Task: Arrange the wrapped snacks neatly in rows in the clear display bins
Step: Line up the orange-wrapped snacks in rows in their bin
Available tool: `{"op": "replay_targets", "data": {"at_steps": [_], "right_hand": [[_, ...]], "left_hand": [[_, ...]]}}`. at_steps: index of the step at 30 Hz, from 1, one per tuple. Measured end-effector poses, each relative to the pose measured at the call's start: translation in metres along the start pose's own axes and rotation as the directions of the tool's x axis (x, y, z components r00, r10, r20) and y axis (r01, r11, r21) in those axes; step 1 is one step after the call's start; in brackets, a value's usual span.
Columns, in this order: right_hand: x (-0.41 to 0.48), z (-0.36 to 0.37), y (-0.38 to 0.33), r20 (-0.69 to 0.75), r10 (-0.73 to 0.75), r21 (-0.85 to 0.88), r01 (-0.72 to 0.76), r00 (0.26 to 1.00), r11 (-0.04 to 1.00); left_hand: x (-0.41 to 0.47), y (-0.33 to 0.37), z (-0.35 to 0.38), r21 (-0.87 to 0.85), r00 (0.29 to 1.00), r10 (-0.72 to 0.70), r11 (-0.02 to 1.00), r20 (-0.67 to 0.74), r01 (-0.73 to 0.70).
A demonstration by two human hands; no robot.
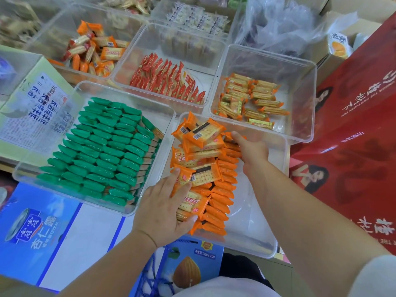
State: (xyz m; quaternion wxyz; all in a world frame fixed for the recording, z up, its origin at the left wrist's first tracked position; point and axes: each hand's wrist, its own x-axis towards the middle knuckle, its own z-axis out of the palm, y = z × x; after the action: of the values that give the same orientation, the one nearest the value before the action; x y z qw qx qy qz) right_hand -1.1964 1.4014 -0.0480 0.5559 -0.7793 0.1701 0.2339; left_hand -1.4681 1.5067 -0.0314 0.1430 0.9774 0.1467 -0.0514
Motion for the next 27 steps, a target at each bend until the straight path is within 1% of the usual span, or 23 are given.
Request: {"op": "replay_targets", "data": {"at_steps": [2, 6, 10, 15, 19, 21, 23, 25, 27], "right_hand": [[0.001, 0.002, 0.0, 0.023, 0.039, 0.001, -0.039, 0.999, 0.999], [0.003, 0.008, 0.006, 0.082, 0.042, -0.021, -0.04, 0.996, 0.999], [0.006, 0.015, 0.016, 0.123, 0.047, -0.086, -0.037, 0.991, 0.996], [0.013, 0.022, 0.019, 0.091, 0.098, -0.18, -0.081, 0.991, 0.98], [0.013, 0.024, 0.013, 0.091, 0.104, -0.262, -0.077, 0.99, 0.962], [0.005, 0.02, 0.008, 0.128, 0.159, -0.183, -0.134, 0.979, 0.974], [-0.006, 0.01, 0.008, 0.236, 0.197, -0.05, -0.191, 0.952, 0.98], [-0.016, -0.003, 0.018, 0.295, 0.154, 0.086, -0.187, 0.943, 0.978], [-0.025, -0.016, 0.036, 0.31, 0.115, 0.166, -0.173, 0.944, 0.971]], "left_hand": [[0.0, 0.0, 0.0, 0.003, 1.0, 0.003, 1.0, 0.0, -0.003], [0.0, -0.002, 0.003, 0.002, 1.0, 0.014, 1.0, -0.011, -0.013], [0.0, -0.003, 0.004, 0.005, 1.0, 0.013, 1.0, -0.009, -0.013], [0.0, -0.002, 0.004, -0.002, 1.0, 0.009, 1.0, -0.007, -0.009], [0.001, -0.001, 0.002, 0.013, 1.0, 0.009, 1.0, -0.014, -0.008], [0.001, -0.001, 0.002, 0.023, 1.0, 0.006, 1.0, -0.014, -0.006], [0.0, -0.001, 0.001, 0.031, 1.0, 0.002, 1.0, -0.012, -0.002], [0.0, -0.001, 0.002, 0.032, 1.0, -0.002, 0.999, -0.006, 0.002], [0.0, -0.001, 0.003, 0.03, 1.0, -0.001, 1.0, -0.007, 0.001]]}}
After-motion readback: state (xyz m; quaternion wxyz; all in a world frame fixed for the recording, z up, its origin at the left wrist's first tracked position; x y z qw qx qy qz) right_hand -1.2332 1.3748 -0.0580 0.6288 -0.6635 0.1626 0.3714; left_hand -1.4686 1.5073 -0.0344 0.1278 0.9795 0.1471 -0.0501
